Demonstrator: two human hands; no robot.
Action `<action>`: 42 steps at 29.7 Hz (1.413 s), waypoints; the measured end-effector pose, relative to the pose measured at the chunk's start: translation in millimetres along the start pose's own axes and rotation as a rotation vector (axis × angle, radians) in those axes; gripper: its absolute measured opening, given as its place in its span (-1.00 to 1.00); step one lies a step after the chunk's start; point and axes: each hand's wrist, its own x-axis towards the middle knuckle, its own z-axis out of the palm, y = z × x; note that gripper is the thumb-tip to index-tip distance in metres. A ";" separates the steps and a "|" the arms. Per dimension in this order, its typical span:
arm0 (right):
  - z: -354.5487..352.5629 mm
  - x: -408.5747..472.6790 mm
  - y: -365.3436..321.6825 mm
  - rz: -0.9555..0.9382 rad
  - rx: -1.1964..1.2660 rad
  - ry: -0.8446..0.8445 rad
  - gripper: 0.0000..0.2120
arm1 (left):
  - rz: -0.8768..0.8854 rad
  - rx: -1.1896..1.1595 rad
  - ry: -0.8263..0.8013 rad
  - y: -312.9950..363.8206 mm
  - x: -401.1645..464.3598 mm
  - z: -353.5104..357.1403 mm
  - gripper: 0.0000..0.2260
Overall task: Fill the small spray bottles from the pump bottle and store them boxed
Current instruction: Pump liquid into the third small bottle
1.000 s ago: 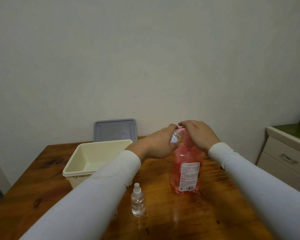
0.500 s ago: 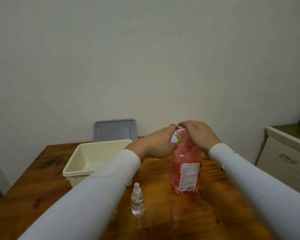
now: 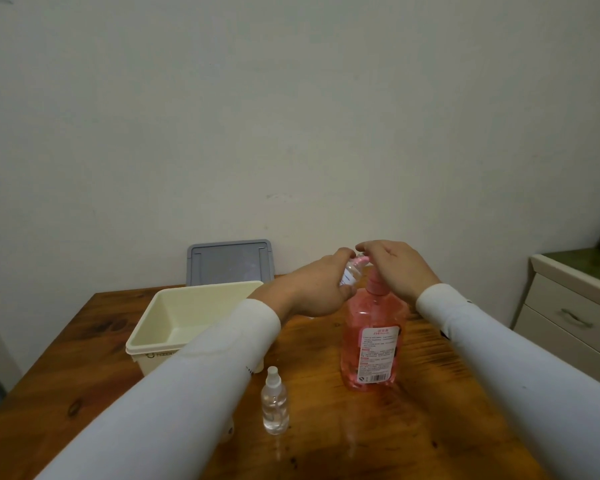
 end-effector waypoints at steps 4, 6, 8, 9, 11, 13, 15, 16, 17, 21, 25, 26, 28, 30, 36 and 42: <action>7.3 -3.2 7.3 -0.005 -0.031 -0.011 -0.63 | -0.011 -0.018 -0.014 -3.2 -2.1 9.2 -0.51; 7.8 -3.9 7.5 -0.006 -0.057 -0.025 -0.63 | -0.016 -0.016 -0.019 -3.5 -2.6 10.5 -0.50; 6.1 -4.0 5.5 -0.008 -0.073 -0.032 -0.63 | -0.026 -0.009 -0.028 -2.3 -2.1 7.4 -0.50; 4.4 -3.9 4.2 -0.006 -0.068 -0.026 -0.63 | -0.024 -0.004 -0.027 -1.1 -1.9 5.3 -0.50; 0.7 -2.4 1.2 -0.001 -0.038 -0.006 -0.63 | -0.015 0.001 -0.016 1.2 -1.5 1.3 -0.50; -1.7 -0.6 -1.8 -0.007 -0.023 0.007 -0.63 | -0.007 0.009 -0.007 1.6 -1.5 -2.4 -0.49; -0.9 -1.5 -1.2 -0.014 -0.018 0.009 -0.63 | -0.009 0.002 -0.007 1.0 -2.3 -1.8 -0.50; 0.6 -2.4 0.3 -0.014 -0.020 0.004 -0.63 | -0.011 -0.002 -0.009 0.0 -2.3 -0.3 -0.50; 2.1 -3.5 2.3 -0.013 -0.024 -0.003 -0.63 | -0.015 -0.005 -0.015 -0.2 -2.8 1.7 -0.51; 7.5 -4.8 8.0 0.007 -0.019 -0.017 -0.63 | -0.026 -0.002 -0.041 -1.1 -3.7 8.6 -0.50; 4.0 -4.3 2.4 0.018 -0.006 -0.012 -0.63 | -0.030 0.002 -0.045 0.7 -2.8 1.0 -0.49; 1.9 -3.8 0.5 0.019 0.011 -0.003 -0.62 | -0.025 0.007 -0.038 1.9 -2.4 -1.7 -0.49; -1.8 -2.3 -2.3 0.014 0.015 0.004 -0.62 | -0.010 0.026 -0.026 4.1 -1.6 -5.7 -0.50; -1.8 -2.6 -1.8 0.008 0.013 0.003 -0.62 | -0.007 0.027 -0.027 4.3 -1.8 -5.8 -0.50; 9.0 -4.2 8.1 0.020 0.005 -0.006 -0.64 | -0.025 0.000 -0.044 -1.7 -3.2 7.4 -0.50; -2.0 -0.8 -3.0 0.011 -0.033 -0.015 -0.62 | -0.012 0.017 -0.025 2.1 -0.1 -4.7 -0.50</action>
